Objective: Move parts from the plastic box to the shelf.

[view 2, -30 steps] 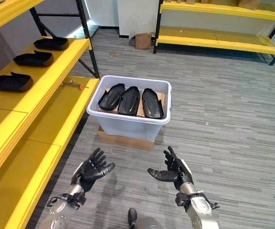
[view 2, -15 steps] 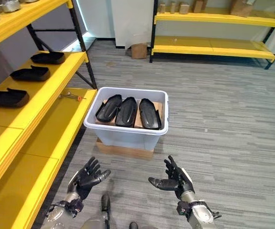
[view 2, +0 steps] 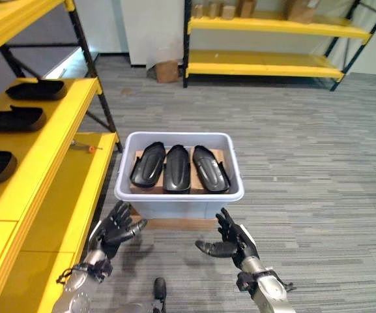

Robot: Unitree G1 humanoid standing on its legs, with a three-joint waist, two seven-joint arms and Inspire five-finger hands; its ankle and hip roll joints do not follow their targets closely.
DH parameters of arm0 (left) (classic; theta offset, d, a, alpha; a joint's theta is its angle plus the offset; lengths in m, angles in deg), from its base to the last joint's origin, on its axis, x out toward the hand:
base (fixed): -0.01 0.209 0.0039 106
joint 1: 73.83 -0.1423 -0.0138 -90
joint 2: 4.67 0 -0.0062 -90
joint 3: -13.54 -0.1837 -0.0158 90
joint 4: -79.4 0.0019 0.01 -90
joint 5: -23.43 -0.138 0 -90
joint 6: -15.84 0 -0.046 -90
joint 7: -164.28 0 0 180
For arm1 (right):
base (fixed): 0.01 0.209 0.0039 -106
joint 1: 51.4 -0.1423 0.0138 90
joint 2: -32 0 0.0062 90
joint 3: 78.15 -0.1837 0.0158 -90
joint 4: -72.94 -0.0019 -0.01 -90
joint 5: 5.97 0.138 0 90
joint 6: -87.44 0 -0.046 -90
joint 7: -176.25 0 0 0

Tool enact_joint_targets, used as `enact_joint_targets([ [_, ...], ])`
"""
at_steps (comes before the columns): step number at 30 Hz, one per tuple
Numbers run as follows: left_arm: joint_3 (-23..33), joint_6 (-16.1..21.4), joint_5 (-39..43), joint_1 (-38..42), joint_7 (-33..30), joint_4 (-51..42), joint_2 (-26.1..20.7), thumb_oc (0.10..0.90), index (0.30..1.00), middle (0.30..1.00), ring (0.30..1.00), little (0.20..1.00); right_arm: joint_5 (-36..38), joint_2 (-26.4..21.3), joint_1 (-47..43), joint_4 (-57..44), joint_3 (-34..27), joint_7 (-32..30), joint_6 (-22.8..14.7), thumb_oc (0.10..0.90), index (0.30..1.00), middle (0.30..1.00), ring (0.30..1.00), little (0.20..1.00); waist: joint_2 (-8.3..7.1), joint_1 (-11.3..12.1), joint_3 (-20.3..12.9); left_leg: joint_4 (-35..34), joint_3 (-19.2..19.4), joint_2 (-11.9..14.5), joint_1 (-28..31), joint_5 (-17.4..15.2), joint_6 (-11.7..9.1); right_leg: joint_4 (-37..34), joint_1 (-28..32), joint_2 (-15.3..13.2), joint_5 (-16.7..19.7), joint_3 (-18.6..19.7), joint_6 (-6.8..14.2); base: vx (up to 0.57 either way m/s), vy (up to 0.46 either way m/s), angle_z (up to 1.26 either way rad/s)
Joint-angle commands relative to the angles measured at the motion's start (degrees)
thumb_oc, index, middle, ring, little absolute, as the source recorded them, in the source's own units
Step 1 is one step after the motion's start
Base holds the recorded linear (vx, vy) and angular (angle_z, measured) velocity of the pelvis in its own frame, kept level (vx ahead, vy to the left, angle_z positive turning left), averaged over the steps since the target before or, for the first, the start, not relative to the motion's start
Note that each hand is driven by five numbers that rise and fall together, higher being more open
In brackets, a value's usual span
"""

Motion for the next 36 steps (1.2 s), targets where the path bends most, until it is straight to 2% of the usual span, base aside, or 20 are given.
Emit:
enact_joint_targets([
  [1,-1.91,2.27,-2.6,1.3,1.64,-5.72,-1.31,0.9,1.0,1.0,1.0,1.0,-0.45,-1.05,-4.38,-3.48,-1.44,-1.84,-5.66,0.9,1.0,1.0,1.0,1.0,0.62,0.81,-4.56,3.58,-1.41,6.24,-0.09,-8.95,-3.25,2.43,-8.3,1.94,4.39,-1.88,-0.14,0.19,0.178,0.27],
  [3,-2.04,2.32,-3.17,1.45,1.75,-5.56,-1.53,0.9,1.0,1.0,1.0,1.0,-0.5,-0.75,-4.46,-3.62,-1.51,-1.81,-5.62,0.9,1.0,1.0,1.0,1.0,0.59,0.79,-4.71,3.55,-1.12,5.9,0.05,-9.24,-2.68,4.82,-9.03,1.66,5.11,-2.08,0.25,0.09,0.092,0.11],
  [5,-1.94,1.48,-3.0,1.58,2.04,-5.19,-2.06,0.9,1.0,1.0,1.0,1.0,-2.03,0.02,-4.29,-3.82,-1.73,-4.39,-4.14,0.9,1.0,1.0,1.0,1.0,0.29,0.86,-5.18,3.65,0.0,4.53,0.91,-10.54,-0.75,14.2,-11.74,0.22,9.79,-3.43,1.81,0.18,0.165,0.05],
  [6,-1.81,1.58,-3.0,1.39,2.16,-5.18,-2.06,0.9,1.0,1.0,1.0,1.0,-2.17,0.15,-4.29,-3.44,-1.78,-4.74,-4.17,0.9,1.0,1.0,1.0,1.0,0.51,0.86,-5.04,3.52,0.05,4.44,1.5,-10.76,-0.44,17.2,-13.07,-0.2,11.39,-3.77,2.0,0.11,0.106,0.04],
  [7,-1.81,1.58,-3.0,1.39,2.16,-5.18,-2.06,0.9,1.0,1.0,1.0,1.0,-2.18,0.15,-4.29,-3.44,-1.78,-4.75,-4.17,0.9,1.0,1.0,1.0,1.0,0.49,0.9,-5.06,3.53,0.1,4.41,1.47,-10.76,-0.43,17.3,-13.16,-0.23,11.34,-3.71,2.02,0.08,0.085,0.01],
  [9,-1.33,1.59,-2.54,0.06,2.94,-6.63,-2.38,0.9,1.0,1.0,1.0,1.0,-3.53,0.29,-4.26,-1.98,-2.48,-4.58,-5.88,0.9,1.0,1.0,1.0,1.0,1.35,0.98,-4.3,2.22,0.26,4.31,3.87,-11.37,0.48,25.54,-18.17,-0.37,14.09,-5.0,2.15,0.15,0.081,-0.04],
  [10,-1.21,1.63,-2.56,-0.53,3.09,-7.52,-2.72,0.9,1.0,1.0,1.0,1.0,-3.97,0.12,-4.29,-1.75,-2.88,-4.42,-6.46,0.9,1.0,1.0,1.0,1.0,1.44,1.04,-3.91,1.57,0.32,4.22,4.6,-11.37,0.53,25.55,-19.88,0.08,14.13,-5.13,2.1,0.13,-0.008,-0.09],
  [11,-1.17,1.66,-2.38,-0.66,3.14,-7.78,-2.95,0.9,1.0,1.0,1.0,1.0,-3.58,-0.07,-4.4,-1.75,-3.1,-4.05,-6.6,0.9,1.0,1.0,1.0,1.0,1.47,0.94,-3.66,1.27,0.21,4.27,5.02,-11.33,0.43,24.09,-20.63,0.58,13.97,-5.12,2.04,0.11,-0.112,-0.17],
  [12,-0.87,1.6,-1.99,-0.69,3.17,-8.11,-3.42,0.9,1.0,1.0,1.0,1.0,-2.97,-0.35,-4.5,-1.84,-3.6,-3.43,-6.81,0.9,1.0,1.0,1.0,1.0,1.39,0.69,-3.12,0.61,0.01,4.48,5.92,-11.28,0.15,19.68,-21.6,1.3,13.58,-5.1,1.99,0.11,-0.214,-0.17],
  [14,0.28,1.02,-1.5,-0.18,3.84,-8.49,-4.39,0.9,1.0,1.0,1.0,1.0,-2.67,-1.26,-4.71,-2.26,-4.78,-3.15,-6.61,0.9,1.0,1.0,1.0,1.0,0.44,0.32,-2.0,-0.44,-0.29,4.85,7.36,-11.47,-0.82,4.01,-20.98,1.31,13.32,-5.58,2.19,0.12,-0.265,-0.12],
  [15,0.5,0.88,-1.51,-0.06,4.14,-8.61,-4.53,0.9,1.0,1.0,1.0,1.0,-2.84,-1.45,-4.77,-2.35,-4.97,-3.23,-6.58,0.9,1.0,1.0,1.0,1.0,0.39,0.25,-1.72,-0.63,-0.36,4.99,7.73,-11.53,-1.0,2.21,-20.66,1.3,13.6,-5.72,2.31,0.14,-0.281,-0.06],
  [16,1.35,0.78,-2.08,-0.29,3.86,-9.83,-4.71,0.9,1.0,1.0,1.0,1.0,-3.4,-1.96,-5.43,-2.64,-5.34,-3.6,-5.8,0.9,1.0,1.0,1.0,1.0,-0.27,0.0,-0.99,-1.66,0.05,5.23,9.58,-12.25,-1.68,-5.07,-22.05,0.74,17.75,-5.62,3.86,0.13,-0.242,-0.03],
  [18,1.55,0.44,-2.26,-0.88,3.44,-11.06,-4.88,0.9,1.0,1.0,1.0,1.0,-4.24,-1.91,-5.91,-2.65,-5.45,-4.58,-4.98,0.9,1.0,1.0,1.0,1.0,-0.56,-0.13,-0.42,-2.49,0.42,5.59,11.47,-12.95,-1.97,-9.06,-24.22,-0.06,21.43,-5.74,5.05,0.15,-0.277,-0.07],
  [20,1.33,0.83,-2.22,-1.75,3.34,-11.82,-5.01,0.9,1.0,1.0,1.0,1.0,-5.17,-1.63,-5.94,-2.3,-5.61,-5.72,-4.96,0.9,1.0,1.0,1.0,1.0,-0.45,-0.24,0.03,-3.0,0.39,6.23,12.93,-13.36,-2.06,-9.31,-25.83,-0.2,22.38,-5.76,5.53,0.14,-0.278,-0.07],
  [23,1.58,1.45,-2.48,-2.59,2.52,-11.91,-4.77,0.9,1.0,1.0,1.0,1.0,-4.45,-1.77,-4.95,-1.55,-5.61,-6.6,-5.13,0.9,1.0,1.0,1.0,1.0,-1.12,-0.28,-0.99,-3.28,0.32,6.89,13.23,-13.36,-2.65,-10.12,-23.54,0.19,22.03,-6.04,5.12,0.13,-0.302,0.05],
  [26,2.33,1.57,-2.3,-3.54,3.22,-11.87,-4.62,0.9,1.0,1.0,1.0,1.0,-5.98,-1.69,-4.02,-2.36,-5.4,-6.4,-3.25,0.9,1.0,1.0,1.0,1.0,-1.2,-0.51,-1.96,-4.27,2.42,8.84,14.51,-12.77,-3.96,-10.77,-20.89,0.5,20.1,-7.38,4.03,0.15,-0.287,0.08],
  [30,3.63,4.26,-1.63,-5.9,2.15,-12.8,-3.88,0.9,1.0,1.0,1.0,1.0,-10.44,-3.23,-1.9,-3.08,-6.0,-4.92,-2.17,0.9,1.0,1.0,1.0,1.0,-0.98,-0.8,-3.19,-5.13,3.8,10.71,14.87,-11.95,-5.32,-12.03,-17.97,1.52,17.59,-7.93,2.24,0.11,-0.226,-0.11],
  [31,5.32,6.45,2.21,-6.47,0.41,-14.04,-3.67,0.9,1.0,1.0,1.0,1.0,-12.77,-5.13,-1.66,-2.85,-6.42,-6.37,-3.46,0.9,1.0,1.0,1.0,1.0,-0.95,-0.61,-3.14,-3.6,4.16,12.47,13.19,-11.35,-6.26,-11.53,-16.97,2.13,15.73,-7.89,0.84,0.07,-0.284,-0.03],
  [36,7.61,7.57,7.37,-4.69,0.08,-15.89,-2.64,0.9,1.0,1.0,1.0,1.0,-17.12,-7.62,-3.38,-4.03,-7.12,-10.72,-7.53,0.9,1.0,1.0,1.0,1.0,-1.6,-0.36,-2.3,2.17,4.47,14.54,9.49,-11.88,-7.1,-9.69,-17.14,3.25,13.58,-8.16,-1.19,0.03,-0.261,0.06],
])
